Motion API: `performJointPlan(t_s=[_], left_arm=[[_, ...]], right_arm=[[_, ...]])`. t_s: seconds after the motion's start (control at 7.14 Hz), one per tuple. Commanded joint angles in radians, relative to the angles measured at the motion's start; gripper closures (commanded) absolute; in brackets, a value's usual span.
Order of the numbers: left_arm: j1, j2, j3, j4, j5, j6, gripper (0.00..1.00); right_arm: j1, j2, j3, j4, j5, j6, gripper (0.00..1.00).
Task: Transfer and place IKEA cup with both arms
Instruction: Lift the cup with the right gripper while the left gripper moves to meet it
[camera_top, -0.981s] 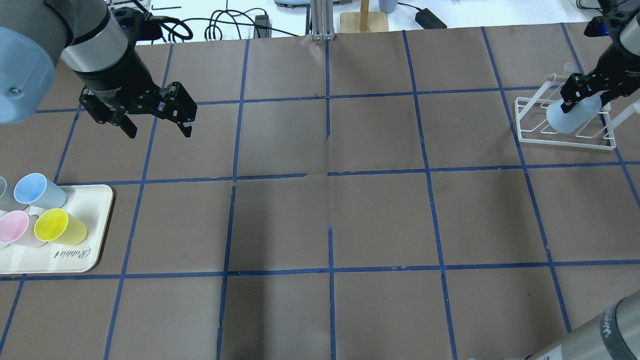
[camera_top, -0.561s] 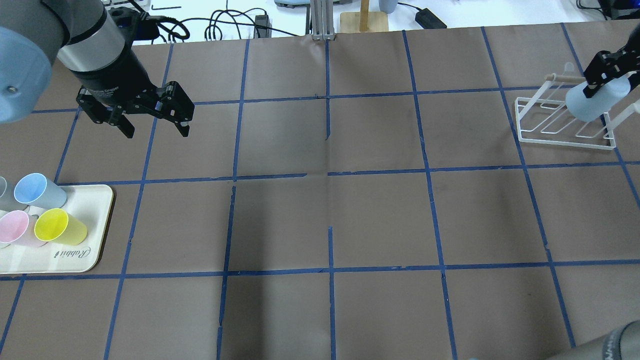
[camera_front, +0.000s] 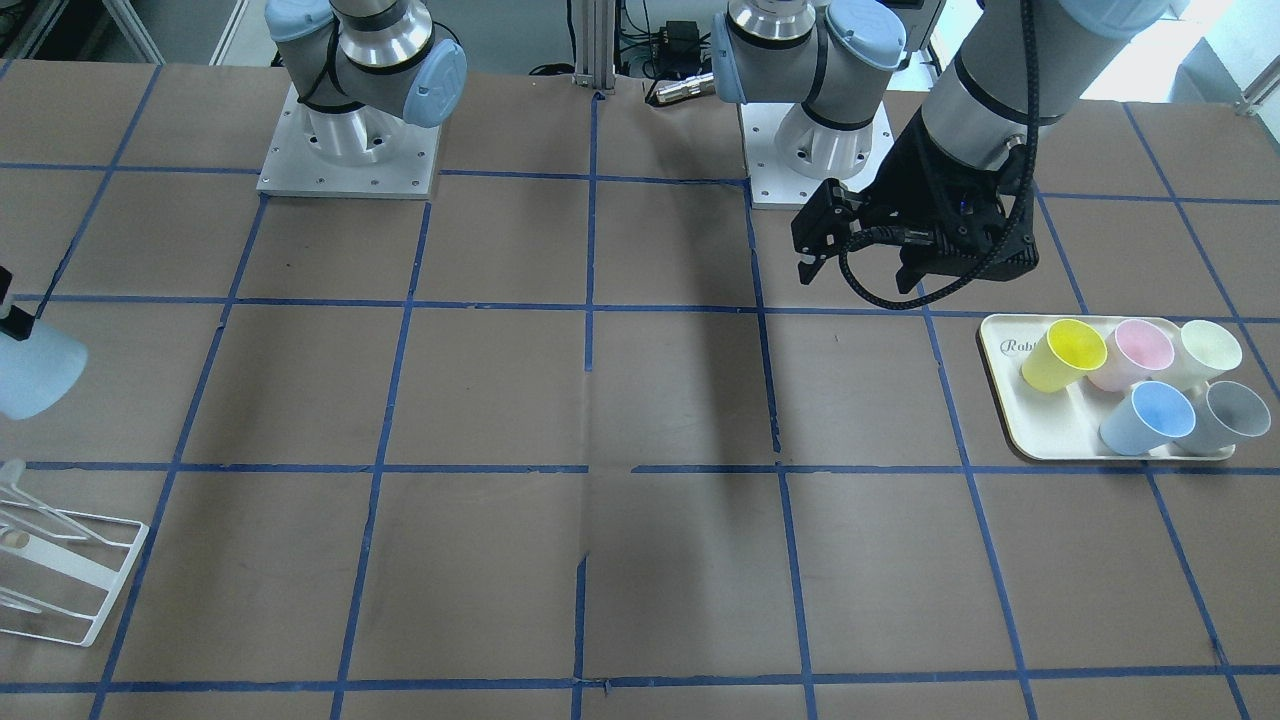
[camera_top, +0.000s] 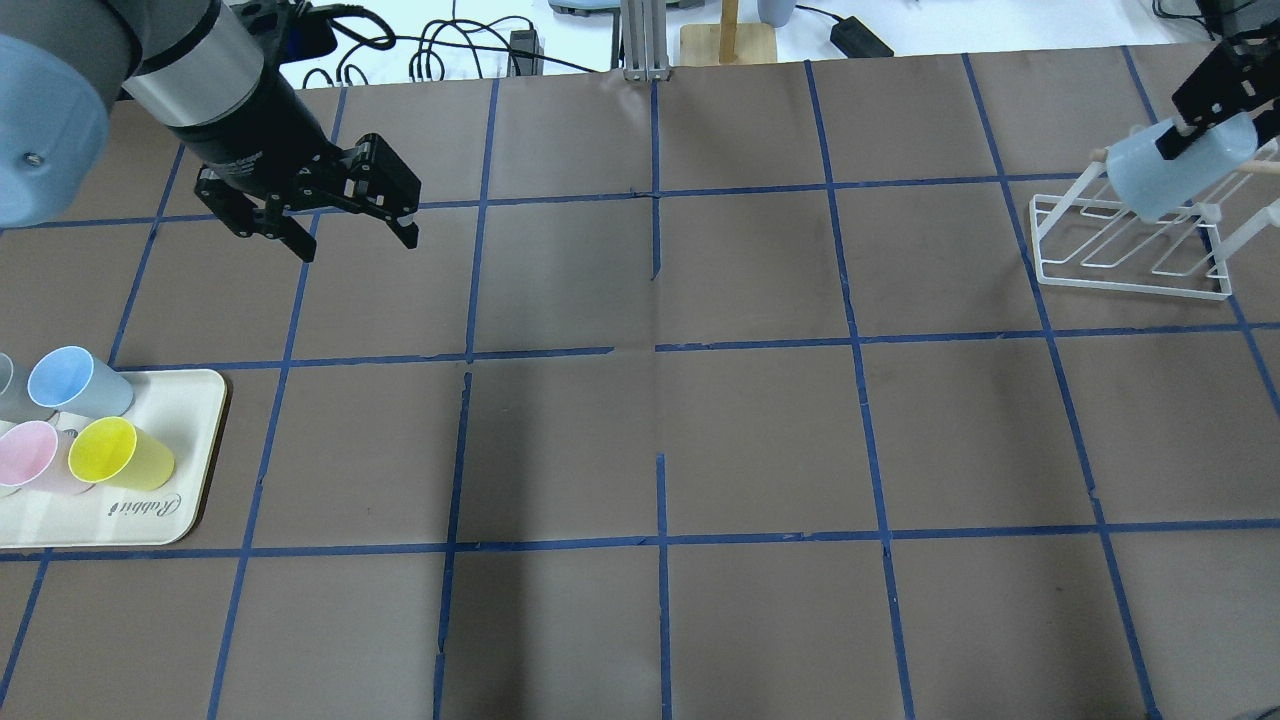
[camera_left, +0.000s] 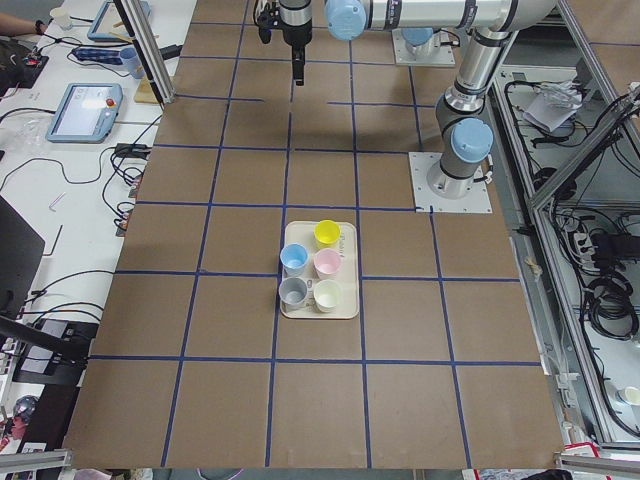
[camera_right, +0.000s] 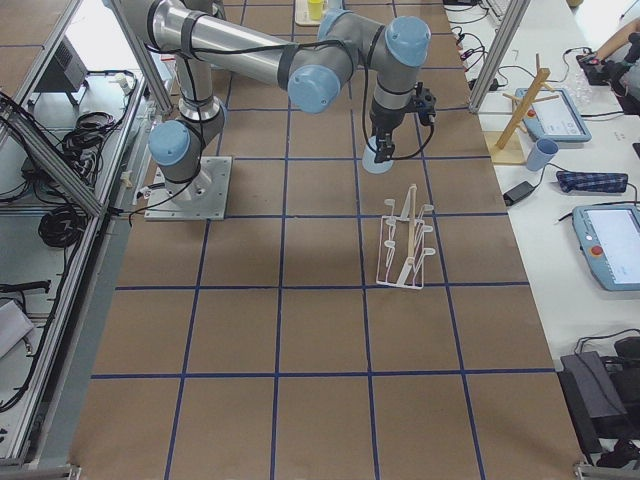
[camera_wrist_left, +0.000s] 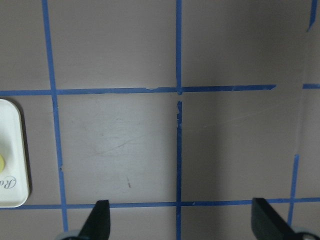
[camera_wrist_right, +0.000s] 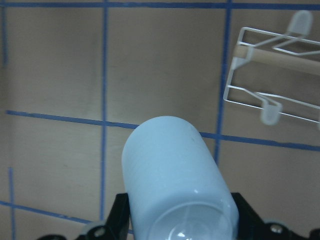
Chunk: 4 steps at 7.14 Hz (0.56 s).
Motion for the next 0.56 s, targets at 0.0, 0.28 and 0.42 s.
performJointPlan(t_s=[0.0, 0.28, 0.42], left_arm=[[0.001, -0.003, -0.006, 0.001, -0.224, -0.004, 0.0], [0.052, -0.01, -0.009, 0.003, -0.549, -0.017, 0.0], [0.08, -0.013, -0.021, 0.004, -0.73, -0.086, 0.0]], right_arm=[[0.008, -0.02, 0.004, 0.165, 0.329, -0.101, 0.63], [0.065, -0.02, 0.004, 0.296, 0.515, -0.145, 0.63], [0.105, -0.017, 0.004, 0.342, 0.619, -0.175, 0.63]])
